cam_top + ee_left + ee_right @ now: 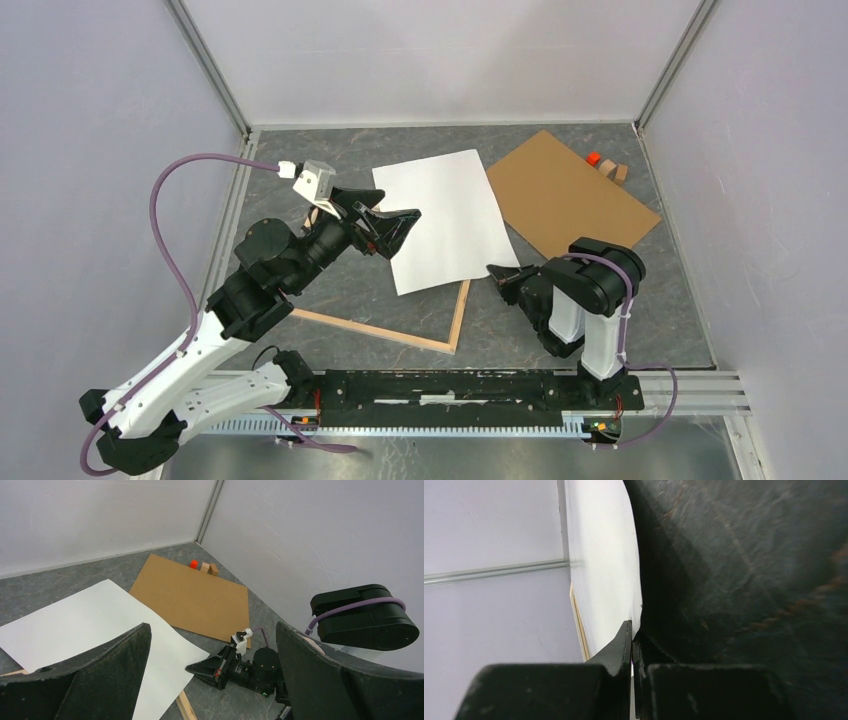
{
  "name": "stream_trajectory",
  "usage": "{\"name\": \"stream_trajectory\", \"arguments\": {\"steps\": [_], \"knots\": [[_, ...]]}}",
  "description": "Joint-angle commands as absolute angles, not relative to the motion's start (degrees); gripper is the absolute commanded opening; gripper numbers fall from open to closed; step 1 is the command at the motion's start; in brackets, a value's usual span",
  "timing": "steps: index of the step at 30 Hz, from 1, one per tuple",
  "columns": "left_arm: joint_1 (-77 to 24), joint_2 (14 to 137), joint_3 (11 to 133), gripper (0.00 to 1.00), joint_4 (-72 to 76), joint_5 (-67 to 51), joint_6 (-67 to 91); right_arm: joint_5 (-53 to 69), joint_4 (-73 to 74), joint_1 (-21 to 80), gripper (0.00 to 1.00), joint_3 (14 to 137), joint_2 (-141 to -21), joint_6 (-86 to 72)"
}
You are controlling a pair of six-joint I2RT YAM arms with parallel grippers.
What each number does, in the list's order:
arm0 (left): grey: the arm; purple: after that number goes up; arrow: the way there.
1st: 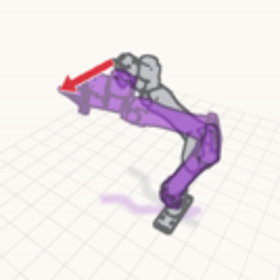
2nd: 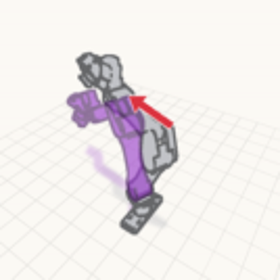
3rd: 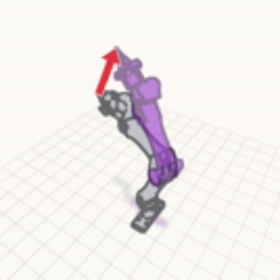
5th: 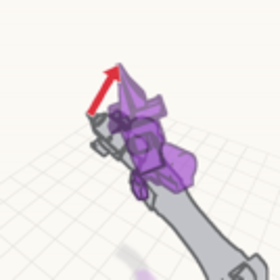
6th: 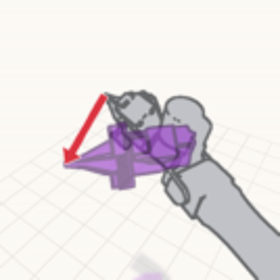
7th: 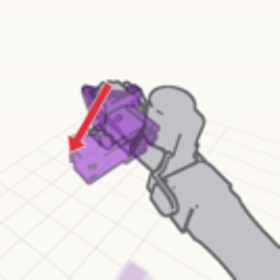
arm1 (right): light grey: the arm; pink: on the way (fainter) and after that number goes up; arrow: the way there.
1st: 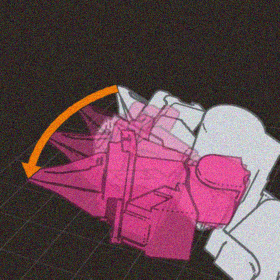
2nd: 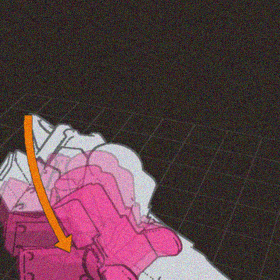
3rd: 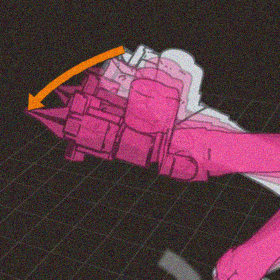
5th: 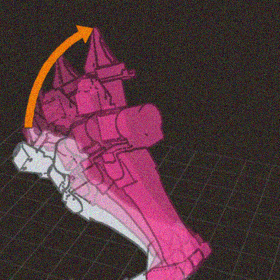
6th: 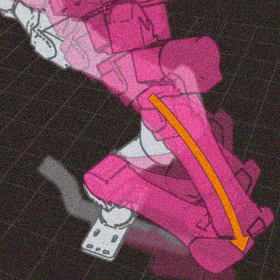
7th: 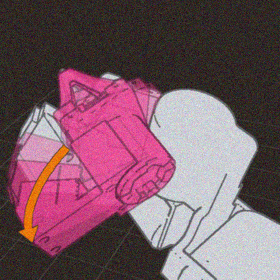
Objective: Put the photo into the frame
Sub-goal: Adjust the photo in the photo frame.
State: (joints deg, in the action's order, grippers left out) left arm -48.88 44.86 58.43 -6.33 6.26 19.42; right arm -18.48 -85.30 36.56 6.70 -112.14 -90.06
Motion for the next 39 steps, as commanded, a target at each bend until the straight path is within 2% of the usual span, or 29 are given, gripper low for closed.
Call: {"name": "stream_trajectory", "arguments": {"steps": [1,7,12,14,17,21,25,39], "knots": [[-48.7,44.9,60.5,1.00,-5.4,6.4,18.8,-14.1,-101.7,33.6,0.00,3.3,-109.3,-89.5],[-48.7,45.2,60.4,1.00,-5.4,6.2,18.9,11.1,-89.1,26.1,0.00,5.1,-102.6,-90.3],[-48.7,45.6,60.5,1.00,-5.4,5.7,19.2,30.6,-76.1,20.9,0.00,7.1,-97.6,-83.1],[-48.6,45.8,60.4,1.00,-5.4,5.7,19.2,38.0,-63.5,19.3,0.00,10.4,-95.6,-76.1],[-48.7,46.1,60.5,1.00,-5.4,5.4,19.4,43.0,-42.4,16.5,0.00,16.2,-91.6,-60.8],[-48.7,46.5,60.5,1.00,-5.4,5.0,19.8,46.5,-7.9,13.7,0.02,30.3,-92.7,-34.9],[-48.7,46.7,60.5,1.00,-5.5,4.8,20.0,40.6,13.0,12.7,0.03,40.4,-94.9,-18.6],[-48.7,47.1,60.6,1.00,-5.6,4.3,20.2,37.5,16.1,12.5,0.03,50.6,-94.9,-14.4]]}}
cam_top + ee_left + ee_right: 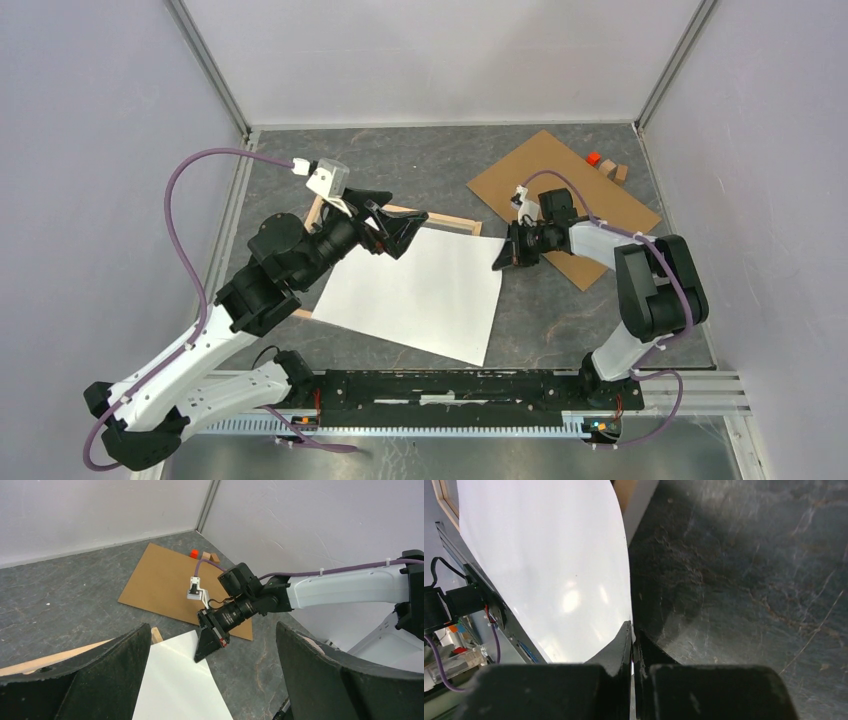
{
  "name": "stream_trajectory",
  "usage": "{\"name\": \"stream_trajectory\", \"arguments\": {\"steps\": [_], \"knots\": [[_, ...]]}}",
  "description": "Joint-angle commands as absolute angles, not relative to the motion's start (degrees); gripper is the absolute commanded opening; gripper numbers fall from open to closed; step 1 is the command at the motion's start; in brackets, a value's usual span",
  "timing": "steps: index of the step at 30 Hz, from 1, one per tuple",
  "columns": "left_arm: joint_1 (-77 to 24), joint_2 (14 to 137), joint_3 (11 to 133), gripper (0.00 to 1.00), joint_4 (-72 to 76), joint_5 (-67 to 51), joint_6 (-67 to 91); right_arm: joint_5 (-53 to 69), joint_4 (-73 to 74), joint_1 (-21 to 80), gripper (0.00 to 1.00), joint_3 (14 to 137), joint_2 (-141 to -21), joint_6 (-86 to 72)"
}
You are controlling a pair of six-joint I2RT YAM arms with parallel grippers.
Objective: Put the photo into the frame
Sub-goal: Adjust the photo in the photo frame.
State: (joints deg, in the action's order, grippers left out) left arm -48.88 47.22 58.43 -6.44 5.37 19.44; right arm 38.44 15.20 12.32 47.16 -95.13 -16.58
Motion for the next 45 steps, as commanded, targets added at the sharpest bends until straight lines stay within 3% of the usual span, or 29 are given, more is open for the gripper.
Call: {"name": "stream_trajectory", "arguments": {"steps": [1,8,30,45], "knots": [[-48.7,47.1,60.6,1.00,-5.6,4.3,20.2,37.6,15.5,12.7,0.03,51.0,-94.9,-15.1],[-48.7,47.5,60.6,1.00,-5.6,4.3,20.3,36.8,8.9,14.8,0.01,51.6,-96.3,-21.6],[-48.7,47.3,60.6,1.00,-5.7,4.2,20.6,33.2,8.8,22.8,0.00,67.8,-107.8,-26.8],[-48.7,47.8,60.7,1.00,-5.8,3.8,20.7,33.3,5.6,24.3,0.03,67.4,-110.2,-30.0]]}}
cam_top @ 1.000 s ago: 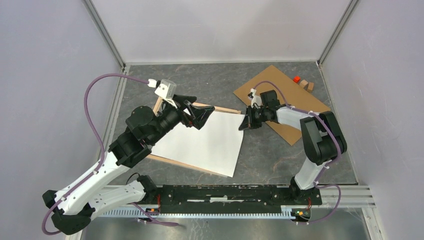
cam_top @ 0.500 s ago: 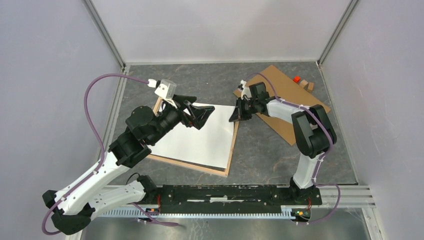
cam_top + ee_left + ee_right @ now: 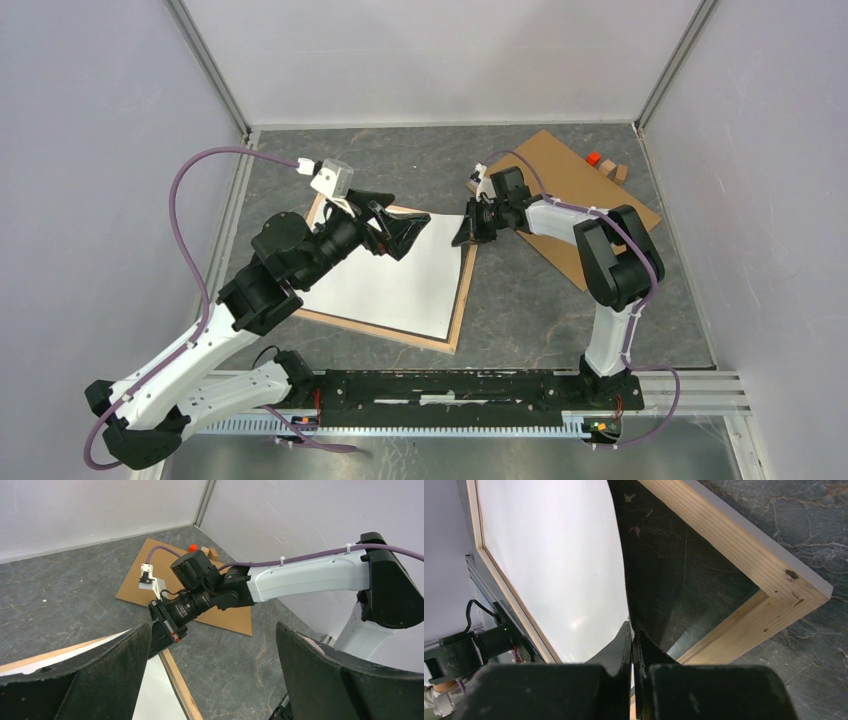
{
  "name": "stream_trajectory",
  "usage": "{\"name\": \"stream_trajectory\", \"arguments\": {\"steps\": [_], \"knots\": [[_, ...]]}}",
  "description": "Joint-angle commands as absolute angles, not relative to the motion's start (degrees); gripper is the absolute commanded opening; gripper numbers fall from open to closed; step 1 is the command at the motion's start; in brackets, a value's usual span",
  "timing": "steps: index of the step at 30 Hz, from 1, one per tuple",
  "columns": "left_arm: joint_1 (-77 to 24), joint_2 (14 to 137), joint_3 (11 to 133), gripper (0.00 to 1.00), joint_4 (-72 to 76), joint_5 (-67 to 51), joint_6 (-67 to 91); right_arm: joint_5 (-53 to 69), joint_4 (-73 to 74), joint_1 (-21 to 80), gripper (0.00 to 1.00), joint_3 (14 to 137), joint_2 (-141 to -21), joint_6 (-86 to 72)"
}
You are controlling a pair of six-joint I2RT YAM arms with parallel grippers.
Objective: Put the photo into the frame
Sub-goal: Adjust the photo in the photo frame.
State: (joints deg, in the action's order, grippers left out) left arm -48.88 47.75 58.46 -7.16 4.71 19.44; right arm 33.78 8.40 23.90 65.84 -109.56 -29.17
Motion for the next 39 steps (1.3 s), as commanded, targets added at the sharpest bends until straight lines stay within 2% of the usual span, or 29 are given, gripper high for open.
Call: {"name": "stream_trajectory", "arguments": {"steps": [1,4,15,21,24,30,35,39], "knots": [[-48.7,47.8,60.7,1.00,-5.8,3.8,20.7,33.4,5.7,24.4,0.03,67.3,-110.3,-29.9],[-48.7,47.9,60.7,1.00,-5.9,4.0,20.6,33.1,6.1,24.5,0.05,67.1,-110.0,-29.1],[-48.7,48.0,60.8,1.00,-6.0,3.6,20.8,30.0,11.6,24.5,0.34,67.3,-105.9,-22.6],[-48.7,48.1,60.9,1.00,-6.2,3.6,20.9,29.7,11.7,24.4,0.37,65.8,-103.2,-22.5],[-48.7,48.4,60.8,1.00,-6.2,4.0,20.9,28.9,12.0,24.6,0.47,64.9,-101.3,-21.6],[-48.7,48.2,60.9,1.00,-6.3,4.1,21.0,22.3,17.0,24.6,0.52,63.0,-94.7,-16.1],[-48.6,47.8,61.0,1.00,-6.3,4.0,20.9,17.0,18.0,23.6,0.70,55.7,-82.8,-10.6],[-48.7,47.7,61.0,1.00,-6.4,3.4,21.4,11.5,17.6,17.4,0.86,47.6,-73.2,-9.0]]}}
